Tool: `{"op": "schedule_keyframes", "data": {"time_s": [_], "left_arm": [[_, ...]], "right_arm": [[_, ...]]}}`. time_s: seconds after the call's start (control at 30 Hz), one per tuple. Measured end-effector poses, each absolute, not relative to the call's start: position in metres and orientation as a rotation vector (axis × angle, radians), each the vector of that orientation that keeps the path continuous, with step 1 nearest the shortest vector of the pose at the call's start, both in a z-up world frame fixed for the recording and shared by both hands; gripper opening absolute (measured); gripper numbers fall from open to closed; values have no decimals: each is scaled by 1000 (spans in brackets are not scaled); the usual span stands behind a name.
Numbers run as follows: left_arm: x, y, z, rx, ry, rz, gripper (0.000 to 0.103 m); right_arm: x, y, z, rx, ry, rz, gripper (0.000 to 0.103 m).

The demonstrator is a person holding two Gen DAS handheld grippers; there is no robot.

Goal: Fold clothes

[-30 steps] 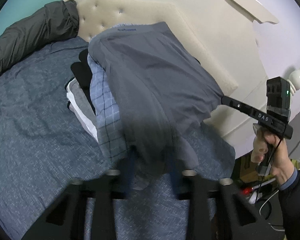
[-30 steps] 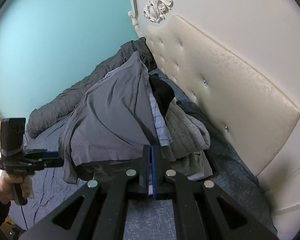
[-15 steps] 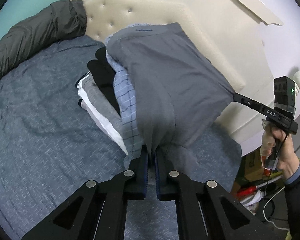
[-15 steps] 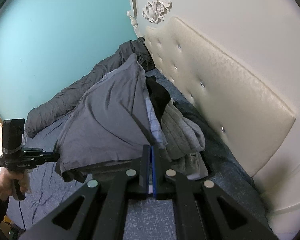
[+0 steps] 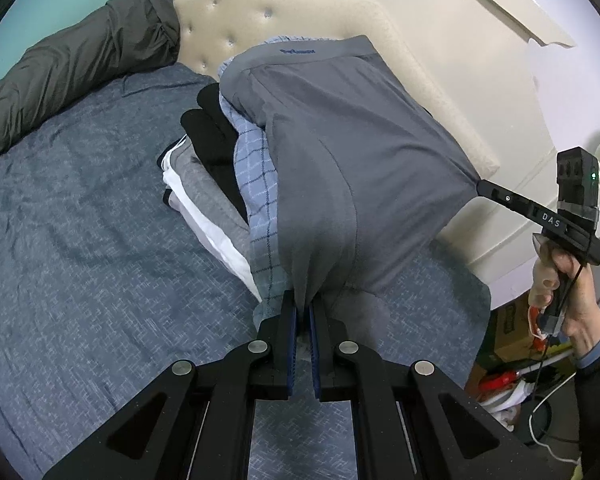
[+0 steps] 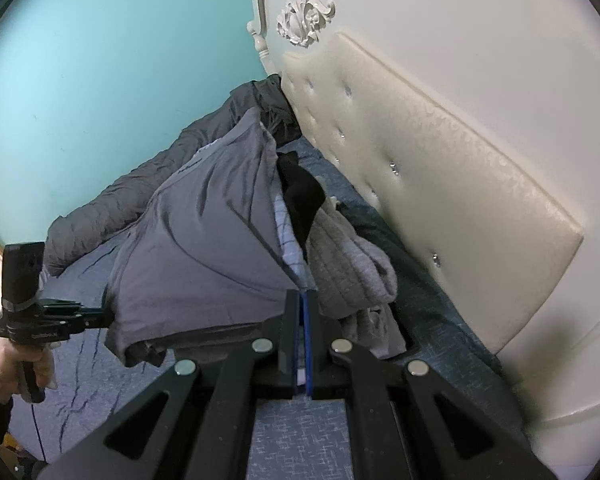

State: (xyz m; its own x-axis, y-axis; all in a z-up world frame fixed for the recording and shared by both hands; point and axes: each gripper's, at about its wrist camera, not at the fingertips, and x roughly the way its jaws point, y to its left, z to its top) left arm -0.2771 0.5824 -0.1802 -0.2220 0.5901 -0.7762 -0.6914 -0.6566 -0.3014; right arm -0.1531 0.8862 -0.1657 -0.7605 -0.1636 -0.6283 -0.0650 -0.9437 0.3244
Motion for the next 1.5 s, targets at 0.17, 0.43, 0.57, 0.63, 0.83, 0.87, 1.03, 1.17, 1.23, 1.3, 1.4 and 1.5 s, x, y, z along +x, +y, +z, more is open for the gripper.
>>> {"op": "schedule_keyframes", "data": {"time_s": [0.17, 0.43, 0.57, 0.63, 0.83, 0.87, 1.03, 1.17, 1.23, 1.3, 1.4, 1.5], "left_arm": [[-275, 585, -175, -1162, 117, 1962, 7], [-274, 565, -154, -1101, 52, 2017, 28], [-288, 570, -147, -1086, 9, 2056, 28], [-296, 577, -146, -1087, -2, 2061, 28], [-308, 593, -159, -1098, 21, 2062, 28], [-309, 593, -160, -1098, 23, 2064, 28], [-310, 593, -165, -1086, 37, 2058, 28], [-309, 594, -165, -1073, 52, 2053, 28], [-309, 594, -166, -1068, 57, 2054, 28], [-309, 594, -167, -1067, 51, 2051, 28], [-307, 592, -168, -1063, 48, 2048, 28], [-306, 591, -170, -1064, 56, 2049, 28]], "right_arm": [[-156, 885, -164, 1100, -494, -2836, 3], [-170, 896, -125, 982, -538, -2869, 30], [-205, 884, -106, 958, -493, -2856, 30], [-226, 878, -99, 963, -497, -2844, 30], [-287, 860, -100, 1093, -395, -2855, 30], [-295, 858, -102, 1117, -378, -2858, 30], [-316, 852, -111, 1215, -292, -2859, 27], [-329, 854, -117, 1273, -257, -2873, 2], [-330, 858, -115, 1259, -261, -2901, 1], [-330, 859, -114, 1245, -269, -2910, 1], [-329, 857, -112, 1220, -239, -2938, 1], [-331, 860, -115, 1238, -226, -2954, 1]]}}
